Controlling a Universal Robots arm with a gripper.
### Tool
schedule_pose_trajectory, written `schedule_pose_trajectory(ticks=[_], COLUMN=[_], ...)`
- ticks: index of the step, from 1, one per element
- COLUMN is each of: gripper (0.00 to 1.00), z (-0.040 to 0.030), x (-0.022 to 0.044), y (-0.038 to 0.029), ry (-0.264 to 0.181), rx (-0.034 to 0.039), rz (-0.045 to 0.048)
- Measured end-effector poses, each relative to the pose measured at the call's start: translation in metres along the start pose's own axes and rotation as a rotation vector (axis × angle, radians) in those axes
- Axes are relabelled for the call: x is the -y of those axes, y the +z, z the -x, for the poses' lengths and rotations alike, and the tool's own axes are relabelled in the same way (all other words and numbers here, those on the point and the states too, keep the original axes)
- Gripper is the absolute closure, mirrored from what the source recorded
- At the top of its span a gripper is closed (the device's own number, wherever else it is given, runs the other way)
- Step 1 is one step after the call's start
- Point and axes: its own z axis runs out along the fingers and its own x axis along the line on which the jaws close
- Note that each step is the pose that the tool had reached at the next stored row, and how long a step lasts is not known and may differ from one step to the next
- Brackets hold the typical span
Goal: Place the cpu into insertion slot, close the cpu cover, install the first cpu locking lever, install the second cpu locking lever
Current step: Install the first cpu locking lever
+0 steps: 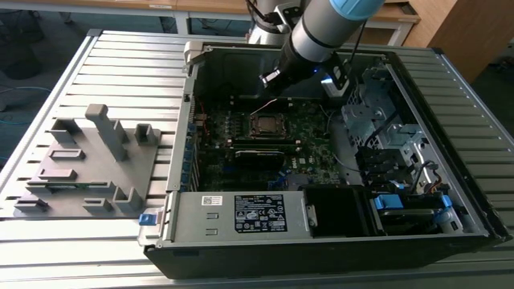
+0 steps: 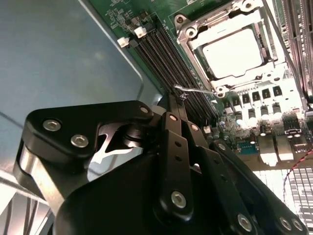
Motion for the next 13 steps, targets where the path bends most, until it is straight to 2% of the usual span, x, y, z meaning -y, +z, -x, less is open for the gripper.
schedule_pose_trajectory(ticks=[3,8,13], gripper=[0.90,0.90,0.90], z=[-0.0001,-0.0002,-0.0001], x=[0.0000,0.0001,0.0001], y=[-0.0004,-0.0004,-0.0003], ry=[-0.001,0.007,0.039], rx=[0.0025,0.0247,0.0482], rz=[-0.0011,-0.0108,-0.0174])
